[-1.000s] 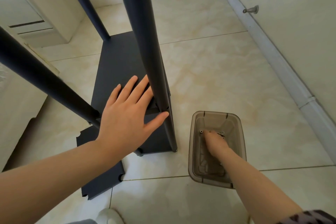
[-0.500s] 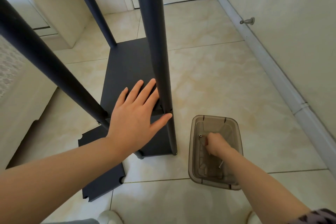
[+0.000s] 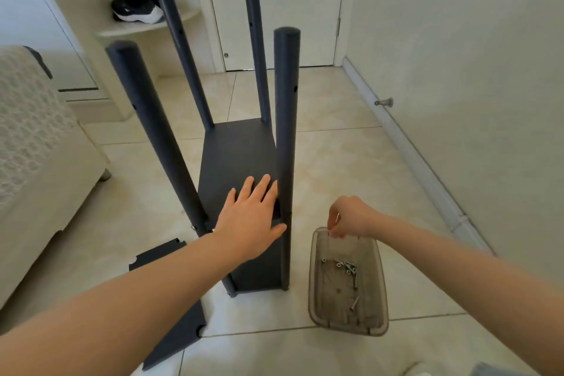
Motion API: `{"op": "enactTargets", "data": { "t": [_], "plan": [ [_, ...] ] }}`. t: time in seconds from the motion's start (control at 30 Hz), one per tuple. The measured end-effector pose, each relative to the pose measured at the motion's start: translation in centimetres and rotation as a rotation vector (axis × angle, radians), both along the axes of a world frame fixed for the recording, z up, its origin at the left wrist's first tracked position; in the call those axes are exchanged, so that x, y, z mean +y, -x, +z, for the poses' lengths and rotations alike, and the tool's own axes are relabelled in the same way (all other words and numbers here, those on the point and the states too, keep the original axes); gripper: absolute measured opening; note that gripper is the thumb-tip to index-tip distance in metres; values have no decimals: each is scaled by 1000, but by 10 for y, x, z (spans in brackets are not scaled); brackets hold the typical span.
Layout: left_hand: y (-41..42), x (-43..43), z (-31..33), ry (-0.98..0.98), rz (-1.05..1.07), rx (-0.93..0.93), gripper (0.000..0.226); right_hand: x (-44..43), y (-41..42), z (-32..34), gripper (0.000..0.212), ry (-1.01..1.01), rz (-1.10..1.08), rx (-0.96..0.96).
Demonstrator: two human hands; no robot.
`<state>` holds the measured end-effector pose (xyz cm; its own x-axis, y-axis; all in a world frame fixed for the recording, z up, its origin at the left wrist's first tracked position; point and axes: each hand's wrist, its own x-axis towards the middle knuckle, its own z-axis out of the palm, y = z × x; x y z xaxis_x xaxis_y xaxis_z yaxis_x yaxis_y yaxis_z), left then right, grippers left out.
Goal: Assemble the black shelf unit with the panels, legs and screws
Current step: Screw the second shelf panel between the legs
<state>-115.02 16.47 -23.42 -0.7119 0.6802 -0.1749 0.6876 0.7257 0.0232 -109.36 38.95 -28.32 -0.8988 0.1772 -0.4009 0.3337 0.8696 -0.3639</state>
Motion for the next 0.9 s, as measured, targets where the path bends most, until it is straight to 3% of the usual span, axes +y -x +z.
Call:
{"op": "enactTargets", "data": {
  "t": [0.13,0.27,0.4,0.6,0.67,0.8,0.9],
  "plan": [
    [-6,-4,13,24,-19,-60,80,-6,-15,56,8,132,-70,101],
    [-13,-11,25,-43,-23,-112,65,-23,-37,89,13,234,-101,179],
    [-29,-15,25,-335,117,-149,30,-42,-54,103,15,347,-155,233],
    [-60,-6,6,-795,485,-284,5,-62,-55,91,15,477,-353,221],
    [-60,-5,2,-894,562,-335,7,-67,-49,87,14,533,-432,185],
    [-55,-11,4,-1064,743,-515,12,-74,-45,80,10,605,-532,104],
    [-54,-14,3,-1072,893,-823,14,-72,-48,72,12,608,-576,63]
  ]
}}
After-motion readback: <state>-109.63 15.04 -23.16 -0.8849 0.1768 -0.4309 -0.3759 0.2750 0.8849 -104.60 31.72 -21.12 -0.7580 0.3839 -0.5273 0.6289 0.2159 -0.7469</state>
